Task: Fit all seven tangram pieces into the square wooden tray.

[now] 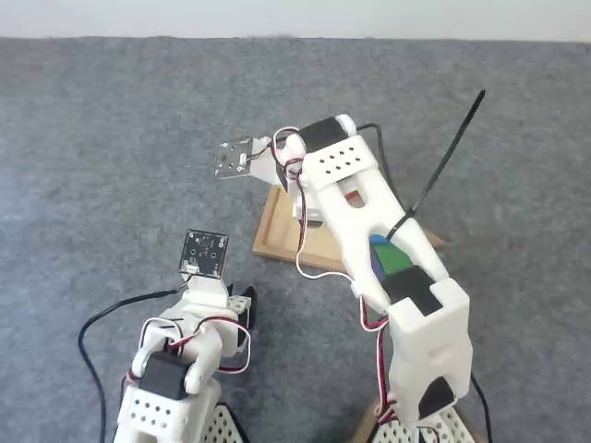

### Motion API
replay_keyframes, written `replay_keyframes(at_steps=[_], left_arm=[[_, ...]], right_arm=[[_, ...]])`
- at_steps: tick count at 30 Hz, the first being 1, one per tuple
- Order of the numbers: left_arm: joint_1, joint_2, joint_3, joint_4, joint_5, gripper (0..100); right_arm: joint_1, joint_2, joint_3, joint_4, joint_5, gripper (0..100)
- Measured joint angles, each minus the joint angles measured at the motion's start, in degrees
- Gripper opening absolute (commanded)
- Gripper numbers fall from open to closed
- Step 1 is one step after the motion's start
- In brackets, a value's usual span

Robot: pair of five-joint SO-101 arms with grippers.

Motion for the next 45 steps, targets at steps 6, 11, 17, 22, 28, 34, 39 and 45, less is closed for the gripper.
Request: replay_keyframes(at_steps=[6,11,17,22,28,34,39,45], left_arm=[[0.0,0.0,0.0,0.0,0.0,11],[0.0,0.0,0.0,0.0,0.0,11],[0.0,0.0,0.0,0.0,0.0,11],[0.0,0.0,0.0,0.0,0.0,11],[0.0,0.0,0.0,0.0,0.0,11],[0.0,0.0,0.0,0.0,0.0,11],[0.0,0.0,0.0,0.0,0.0,11],[0.0,0.0,0.0,0.0,0.0,11]], right_arm=[[0.0,3.9,0.0,-2.5,10.5,14.7],[-0.1,4.9,0.0,-2.7,21.2,14.7],[-0.1,4.9,0.0,-2.7,35.0,14.7],[-0.1,4.9,0.0,-2.7,45.3,14.7],[-0.1,8.3,-0.1,-2.7,59.3,14.7],[-0.1,10.7,-0.1,-2.7,68.2,15.1],[-0.1,10.7,-0.4,-2.7,68.9,20.4],[-0.1,10.7,-3.8,-2.7,62.0,31.6]])
